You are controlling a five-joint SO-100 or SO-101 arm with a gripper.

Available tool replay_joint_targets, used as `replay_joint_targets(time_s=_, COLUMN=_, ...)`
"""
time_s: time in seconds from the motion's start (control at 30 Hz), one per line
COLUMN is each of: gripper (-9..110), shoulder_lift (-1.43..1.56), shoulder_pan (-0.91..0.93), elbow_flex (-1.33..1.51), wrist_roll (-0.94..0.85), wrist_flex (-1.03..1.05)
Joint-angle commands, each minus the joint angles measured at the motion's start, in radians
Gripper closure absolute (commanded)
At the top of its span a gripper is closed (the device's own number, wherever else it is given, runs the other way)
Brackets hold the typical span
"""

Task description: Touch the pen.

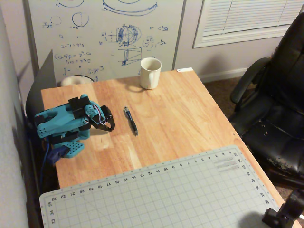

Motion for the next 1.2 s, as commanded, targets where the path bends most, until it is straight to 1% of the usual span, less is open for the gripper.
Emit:
replay_joint_targets(time_s=0.0, gripper=101, shoulder_lift=0.028, shoulder_pan=-0.003, elbow_flex=-0.012, wrist_roll=-0.008, wrist_flex=-0.003)
replay_joint_targets(time_s=0.17, gripper=101, shoulder_lift=0.003, shoulder_pan=-0.005, elbow_flex=-0.029, wrist_roll=-0.008, wrist_flex=-0.003)
replay_joint_targets(time_s=0.23, gripper=101, shoulder_lift=-0.058, shoulder_pan=-0.003, elbow_flex=-0.054, wrist_roll=-0.009, wrist_flex=-0.014)
replay_joint_targets(time_s=0.57, gripper=101, shoulder_lift=-0.647, shoulder_pan=-0.005, elbow_flex=-0.396, wrist_roll=-0.008, wrist_flex=-0.287)
replay_joint_targets(time_s=0.97, gripper=101, shoulder_lift=-1.189, shoulder_pan=-0.037, elbow_flex=-0.838, wrist_roll=0.006, wrist_flex=-0.321)
replay_joint_targets(time_s=1.17, gripper=101, shoulder_lift=-1.361, shoulder_pan=-0.026, elbow_flex=-0.928, wrist_roll=0.000, wrist_flex=-0.321)
